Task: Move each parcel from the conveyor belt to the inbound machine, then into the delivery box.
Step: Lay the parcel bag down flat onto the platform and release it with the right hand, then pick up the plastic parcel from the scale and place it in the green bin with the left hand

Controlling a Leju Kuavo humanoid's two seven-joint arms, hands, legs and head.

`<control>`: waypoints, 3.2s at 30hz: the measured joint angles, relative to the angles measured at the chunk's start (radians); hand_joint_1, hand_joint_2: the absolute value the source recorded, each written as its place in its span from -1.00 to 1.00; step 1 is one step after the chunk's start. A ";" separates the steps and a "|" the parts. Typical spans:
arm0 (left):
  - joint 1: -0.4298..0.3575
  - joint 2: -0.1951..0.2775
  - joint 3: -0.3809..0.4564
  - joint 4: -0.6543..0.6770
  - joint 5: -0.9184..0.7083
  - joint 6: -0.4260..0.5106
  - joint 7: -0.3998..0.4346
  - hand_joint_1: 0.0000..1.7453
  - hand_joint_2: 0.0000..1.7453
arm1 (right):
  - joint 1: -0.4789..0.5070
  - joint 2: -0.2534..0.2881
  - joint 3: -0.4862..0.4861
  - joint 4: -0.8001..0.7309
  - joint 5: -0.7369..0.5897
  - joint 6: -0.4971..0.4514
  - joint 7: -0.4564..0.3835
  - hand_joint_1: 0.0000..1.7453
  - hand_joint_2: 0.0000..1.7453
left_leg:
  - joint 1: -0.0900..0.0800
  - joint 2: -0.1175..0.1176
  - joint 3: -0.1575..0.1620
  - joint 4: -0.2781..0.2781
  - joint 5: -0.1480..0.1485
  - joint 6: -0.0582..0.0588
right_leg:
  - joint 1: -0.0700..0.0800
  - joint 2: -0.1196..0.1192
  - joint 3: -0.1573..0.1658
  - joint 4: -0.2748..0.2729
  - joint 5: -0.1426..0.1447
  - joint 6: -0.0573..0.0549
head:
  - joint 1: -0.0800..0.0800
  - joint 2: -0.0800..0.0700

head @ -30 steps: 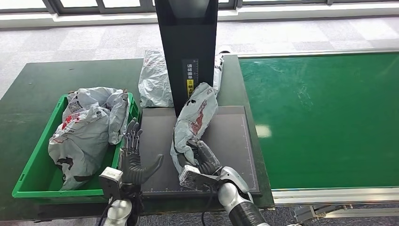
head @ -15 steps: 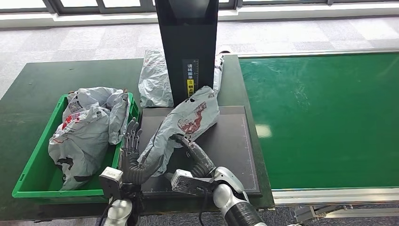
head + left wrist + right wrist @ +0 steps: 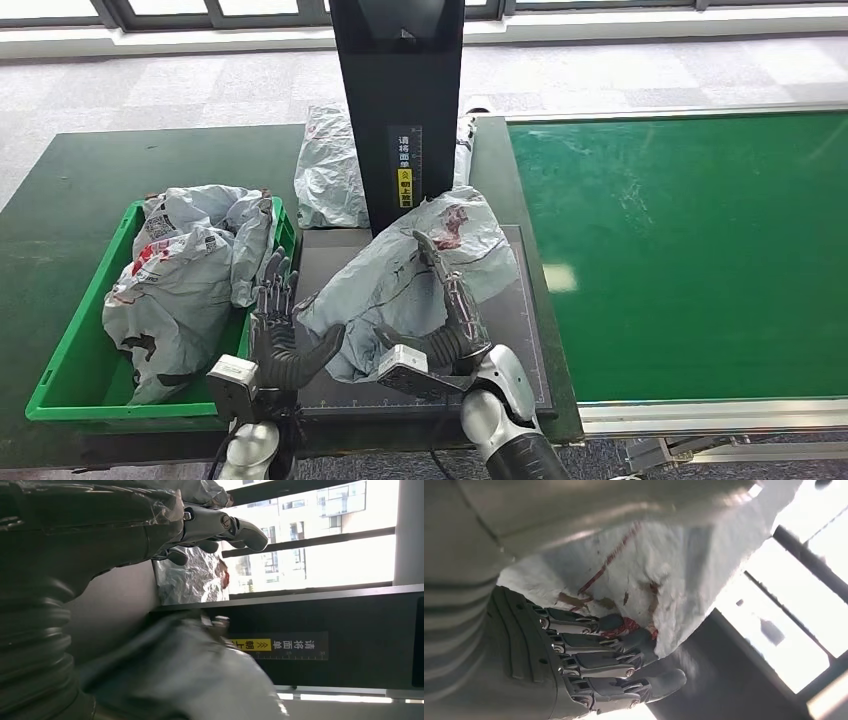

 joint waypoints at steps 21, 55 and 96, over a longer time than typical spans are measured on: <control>-0.002 0.001 -0.017 -0.007 -0.004 0.054 0.000 -1.00 1.00 | 0.155 -0.016 -0.641 -0.606 0.060 -0.259 -0.106 -1.00 1.00 | -0.001 -0.001 0.000 0.000 -0.001 0.001 | 0.000 -0.002 0.002 -0.001 0.000 0.001 | 0.000 0.000; -0.393 -0.049 -0.391 0.526 -0.337 0.368 0.156 -1.00 1.00 | 0.057 -0.001 -0.900 -0.797 0.105 -0.256 -0.108 -1.00 1.00 | -0.004 -0.002 0.001 0.001 0.002 0.007 | -0.006 -0.004 0.004 -0.001 0.004 0.006 | 0.000 0.000; -0.594 -0.080 -0.937 1.006 -0.781 0.374 0.835 1.00 1.00 | 0.091 -0.001 -0.911 -0.824 0.064 -0.258 -0.108 -1.00 1.00 | -0.004 -0.005 0.007 0.001 0.001 0.009 | -0.006 -0.006 0.011 -0.001 0.002 0.009 | 0.000 0.000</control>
